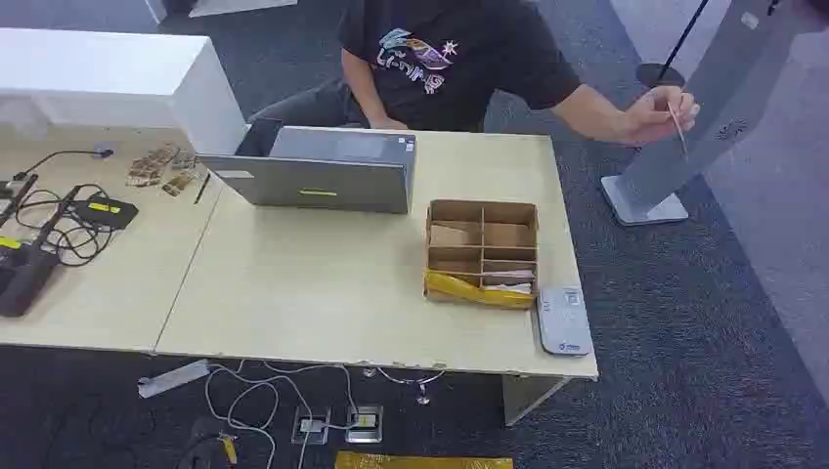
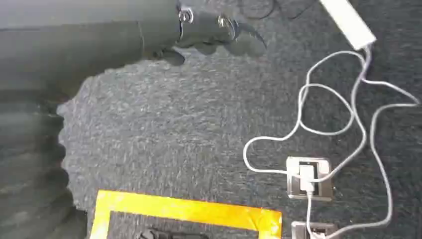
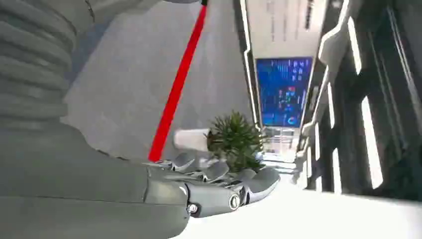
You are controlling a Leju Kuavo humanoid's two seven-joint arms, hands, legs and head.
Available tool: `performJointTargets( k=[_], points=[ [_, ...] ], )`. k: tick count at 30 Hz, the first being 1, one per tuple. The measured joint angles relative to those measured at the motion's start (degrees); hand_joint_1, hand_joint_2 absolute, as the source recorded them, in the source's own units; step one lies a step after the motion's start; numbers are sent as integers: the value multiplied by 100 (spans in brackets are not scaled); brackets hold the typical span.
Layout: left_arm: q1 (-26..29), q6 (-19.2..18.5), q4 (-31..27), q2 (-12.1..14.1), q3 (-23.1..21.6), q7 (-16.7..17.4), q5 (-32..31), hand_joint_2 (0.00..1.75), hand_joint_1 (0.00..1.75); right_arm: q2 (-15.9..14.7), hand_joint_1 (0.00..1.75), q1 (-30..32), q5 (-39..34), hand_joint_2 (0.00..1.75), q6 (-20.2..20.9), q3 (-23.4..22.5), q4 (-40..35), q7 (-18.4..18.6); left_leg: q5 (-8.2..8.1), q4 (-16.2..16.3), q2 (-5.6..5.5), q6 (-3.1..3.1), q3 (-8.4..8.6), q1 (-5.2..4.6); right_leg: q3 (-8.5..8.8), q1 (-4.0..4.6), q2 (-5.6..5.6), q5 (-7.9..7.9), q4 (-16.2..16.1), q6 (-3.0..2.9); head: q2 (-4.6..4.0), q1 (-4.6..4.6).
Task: Pass the card to the sensor for recognition and then transmit it.
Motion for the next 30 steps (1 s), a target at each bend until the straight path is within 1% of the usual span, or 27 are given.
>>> performJointTargets(
  k=[3,5,7,10,12,14,16,18,19,21,24,30],
  points=[
    [-74,-7,-4,-15,-111,44,-65,175,0,-50,0,59,966,175,85,944,-294,26,6,0,-4,0,-1,-4,-3,-5,-6,4,2,2,0,-9],
    [-149,-50,-4,-15,-216,155,-105,175,0,-79,0,56,1817,175,214,1503,-455,39,10,0,-9,3,0,-2,-3,-2,-10,4,2,2,0,-7],
    [-259,-120,-4,-22,-256,322,-135,175,0,-61,0,57,2586,175,370,1945,-518,26,12,0,-17,1,-4,1,-3,1,-17,4,3,2,0,-4],
    [-482,-192,-4,-24,-354,558,-166,175,0,-13,0,49,3154,175,581,2502,-563,13,24,0,-48,-4,-16,1,-3,1,-47,5,5,2,0,-4],
    [-624,-232,-7,-22,-365,671,-166,175,0,42,0,15,3345,175,660,2841,-564,13,27,0,-63,-6,-19,2,-3,1,-60,5,5,2,0,-2],
    [-723,-243,-7,-20,-404,715,-166,175,0,96,0,-8,3409,175,680,3123,-564,17,27,0,-69,-6,-21,2,-4,1,-65,4,5,1,0,-4],
    [-759,-247,-7,-9,-463,723,-166,175,0,135,0,-17,3432,175,688,3326,-564,24,27,1,-69,-6,-20,2,-4,1,-64,4,5,1,0,-5],
    [-769,-254,-7,-9,-476,728,-166,175,0,151,0,-32,3441,175,710,3422,-566,17,27,0,-69,-6,-26,1,-6,1,-64,4,5,1,0,-4],
    [-784,-275,-7,-6,-485,762,-166,175,0,166,0,-60,3478,175,786,3548,-564,-2,27,0,-67,-6,-28,1,-10,1,-62,4,5,1,0,-4],
    [-878,-310,-7,4,-494,877,-166,175,0,219,0,-115,3575,175,929,3792,-557,-50,27,0,-67,-7,-29,2,-10,2,-60,4,5,1,0,-4],
    [-1116,-394,-7,31,-496,1139,-168,175,0,396,0,-150,3684,175,1121,4181,-526,-51,30,0,-68,-8,-28,9,-9,9,-64,4,5,1,0,-4],
    [-1245,-455,-9,125,-498,1456,-168,175,0,713,0,-248,3699,175,1191,4680,-397,6,37,1,-74,-12,-28,16,-14,15,-67,5,6,0,0,-7]
  ],
)
